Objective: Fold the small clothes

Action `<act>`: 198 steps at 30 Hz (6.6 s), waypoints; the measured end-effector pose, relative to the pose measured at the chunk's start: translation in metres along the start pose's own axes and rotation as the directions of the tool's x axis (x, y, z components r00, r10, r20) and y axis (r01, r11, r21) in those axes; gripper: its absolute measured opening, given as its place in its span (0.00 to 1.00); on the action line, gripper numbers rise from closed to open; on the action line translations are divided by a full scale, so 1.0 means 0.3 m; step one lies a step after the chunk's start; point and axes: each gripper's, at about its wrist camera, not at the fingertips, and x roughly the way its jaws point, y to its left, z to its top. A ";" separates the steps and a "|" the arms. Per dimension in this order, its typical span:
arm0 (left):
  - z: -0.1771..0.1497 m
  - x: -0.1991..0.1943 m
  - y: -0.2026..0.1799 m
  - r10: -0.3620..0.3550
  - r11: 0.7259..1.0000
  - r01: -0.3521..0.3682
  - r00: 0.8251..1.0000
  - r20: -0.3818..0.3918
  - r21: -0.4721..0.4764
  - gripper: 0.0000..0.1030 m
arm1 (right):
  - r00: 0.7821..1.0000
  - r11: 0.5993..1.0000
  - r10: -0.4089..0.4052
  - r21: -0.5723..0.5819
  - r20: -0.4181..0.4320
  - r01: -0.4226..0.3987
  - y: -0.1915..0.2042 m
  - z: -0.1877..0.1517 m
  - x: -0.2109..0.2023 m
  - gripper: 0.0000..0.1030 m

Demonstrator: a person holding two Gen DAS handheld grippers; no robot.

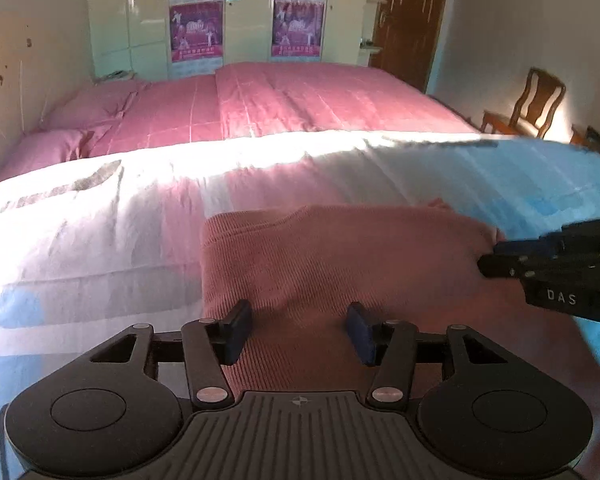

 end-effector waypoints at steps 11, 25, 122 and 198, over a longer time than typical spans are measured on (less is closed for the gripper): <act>-0.218 -0.219 0.130 -0.017 0.986 0.022 0.999 0.035 -0.163 0.99 | 0.954 0.891 0.293 0.343 0.068 -0.298 -0.290 -0.248 -0.276 0.27; -0.259 -0.190 0.145 -0.159 0.947 0.152 0.987 -0.003 -0.284 0.95 | 0.936 0.878 0.348 0.332 0.053 -0.345 -0.252 -0.261 -0.292 0.46; -0.435 -0.573 0.818 0.042 0.997 -0.038 0.997 0.063 -0.061 0.36 | 0.964 0.956 0.267 -0.128 -0.004 -0.265 0.850 0.033 -0.171 0.03; -0.982 -1.622 0.036 0.323 0.942 -0.282 0.909 0.265 -0.183 1.00 | 0.959 0.991 0.128 -0.005 0.252 -0.131 0.717 -0.631 -1.211 0.99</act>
